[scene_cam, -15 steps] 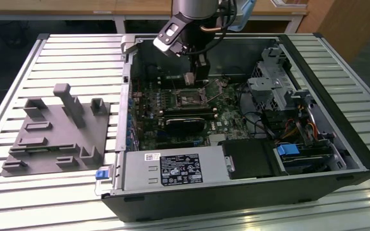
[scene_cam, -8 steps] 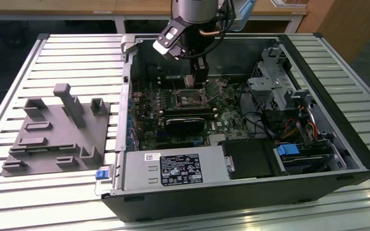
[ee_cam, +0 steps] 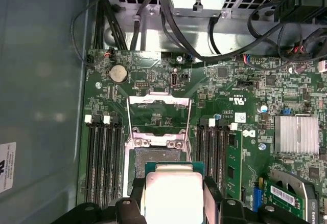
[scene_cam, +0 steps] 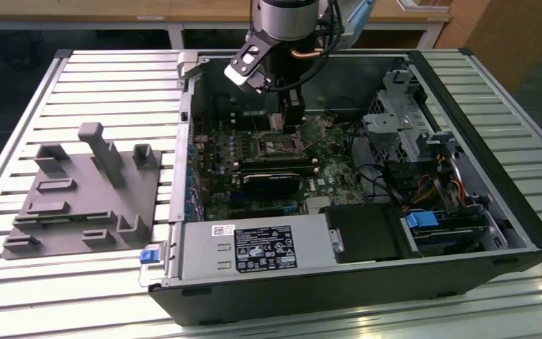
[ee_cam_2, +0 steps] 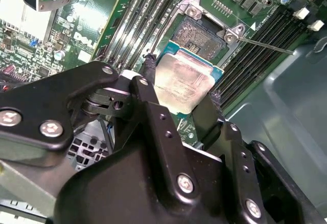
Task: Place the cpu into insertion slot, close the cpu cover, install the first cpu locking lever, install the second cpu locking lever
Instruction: 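Place the cpu into insertion slot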
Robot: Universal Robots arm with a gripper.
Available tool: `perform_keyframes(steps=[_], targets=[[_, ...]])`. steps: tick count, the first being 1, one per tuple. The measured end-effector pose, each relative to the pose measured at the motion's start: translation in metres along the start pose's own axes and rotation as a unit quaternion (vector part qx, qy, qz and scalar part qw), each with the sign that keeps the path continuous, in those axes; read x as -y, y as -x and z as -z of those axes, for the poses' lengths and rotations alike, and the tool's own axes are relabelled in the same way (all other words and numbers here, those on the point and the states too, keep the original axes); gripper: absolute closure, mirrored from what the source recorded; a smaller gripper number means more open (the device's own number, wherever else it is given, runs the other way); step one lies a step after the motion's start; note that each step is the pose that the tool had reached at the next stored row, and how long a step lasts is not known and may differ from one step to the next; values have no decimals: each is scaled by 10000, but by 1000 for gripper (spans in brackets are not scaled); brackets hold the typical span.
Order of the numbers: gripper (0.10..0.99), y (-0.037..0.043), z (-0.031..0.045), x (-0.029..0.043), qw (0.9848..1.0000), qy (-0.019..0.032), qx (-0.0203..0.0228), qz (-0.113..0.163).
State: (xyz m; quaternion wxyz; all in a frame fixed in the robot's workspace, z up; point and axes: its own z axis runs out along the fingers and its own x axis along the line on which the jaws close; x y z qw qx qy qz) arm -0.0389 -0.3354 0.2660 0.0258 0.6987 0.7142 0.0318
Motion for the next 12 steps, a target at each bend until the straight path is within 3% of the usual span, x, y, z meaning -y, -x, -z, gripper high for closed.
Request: perform_keyframes(steps=[12], targets=[[549,0,-46,4,10000,0,0,0]])
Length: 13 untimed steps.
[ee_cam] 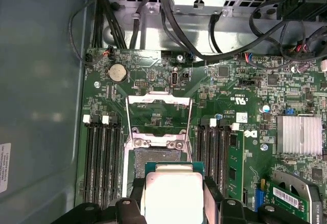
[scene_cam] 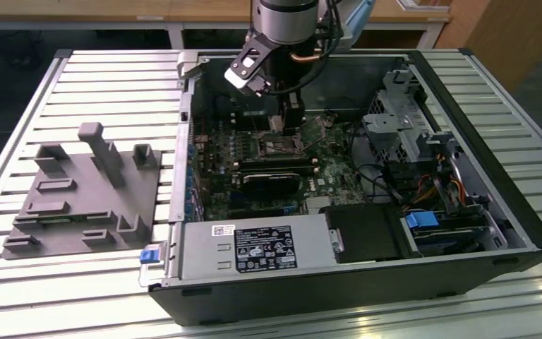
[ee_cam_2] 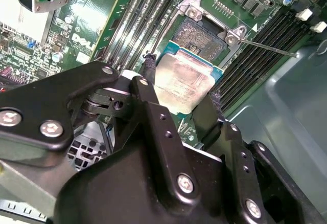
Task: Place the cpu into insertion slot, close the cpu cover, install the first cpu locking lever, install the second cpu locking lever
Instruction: 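Place the cpu into insertion slot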
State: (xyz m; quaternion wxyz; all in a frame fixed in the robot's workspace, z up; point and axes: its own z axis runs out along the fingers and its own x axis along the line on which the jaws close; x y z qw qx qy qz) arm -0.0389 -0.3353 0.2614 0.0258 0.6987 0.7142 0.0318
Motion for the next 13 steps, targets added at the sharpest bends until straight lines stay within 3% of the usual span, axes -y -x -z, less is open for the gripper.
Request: perform_keyframes(steps=[13], targets=[[549,-2,-90,8,10000,0,1,0]])
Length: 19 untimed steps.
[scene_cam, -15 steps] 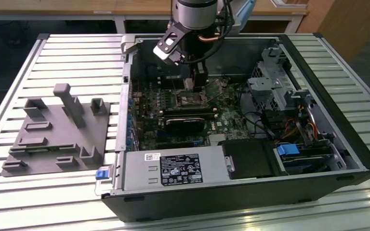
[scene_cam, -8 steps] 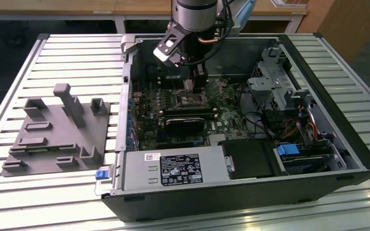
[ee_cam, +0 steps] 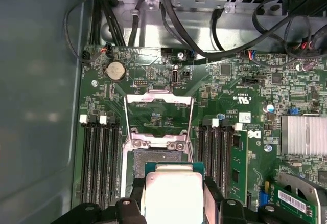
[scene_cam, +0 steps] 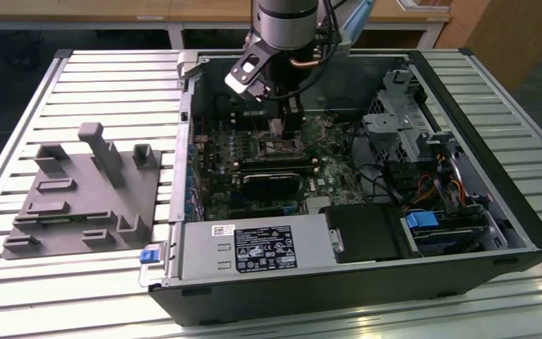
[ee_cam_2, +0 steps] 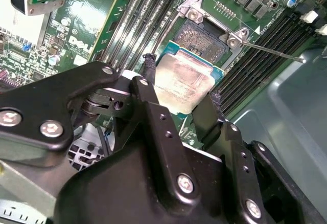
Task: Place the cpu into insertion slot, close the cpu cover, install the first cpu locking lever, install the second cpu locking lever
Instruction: 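Place the cpu into insertion slot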
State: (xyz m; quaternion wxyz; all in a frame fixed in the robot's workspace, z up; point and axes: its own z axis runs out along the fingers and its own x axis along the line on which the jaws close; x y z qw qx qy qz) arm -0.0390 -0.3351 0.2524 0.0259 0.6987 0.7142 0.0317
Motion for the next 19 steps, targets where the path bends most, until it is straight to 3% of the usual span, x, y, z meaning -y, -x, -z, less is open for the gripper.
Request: perform_keyframes(steps=[19], targets=[[549,-7,-107,8,10000,0,1,1]])
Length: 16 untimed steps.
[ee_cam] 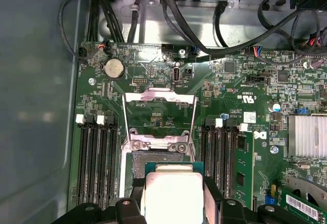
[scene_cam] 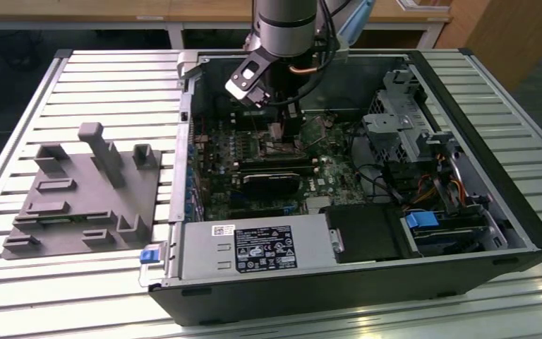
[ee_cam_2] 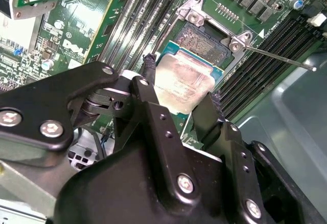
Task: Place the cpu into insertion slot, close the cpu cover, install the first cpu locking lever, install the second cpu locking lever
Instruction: 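Place the cpu into insertion slot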
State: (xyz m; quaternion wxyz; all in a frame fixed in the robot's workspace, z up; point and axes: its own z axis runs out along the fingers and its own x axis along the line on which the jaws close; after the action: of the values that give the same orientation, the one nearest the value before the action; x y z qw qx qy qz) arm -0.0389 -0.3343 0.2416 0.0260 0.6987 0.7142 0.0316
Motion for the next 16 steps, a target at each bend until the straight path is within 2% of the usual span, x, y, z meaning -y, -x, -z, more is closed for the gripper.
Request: perform_keyframes(steps=[16], targets=[[549,0,-50,11,10000,0,0,0]])
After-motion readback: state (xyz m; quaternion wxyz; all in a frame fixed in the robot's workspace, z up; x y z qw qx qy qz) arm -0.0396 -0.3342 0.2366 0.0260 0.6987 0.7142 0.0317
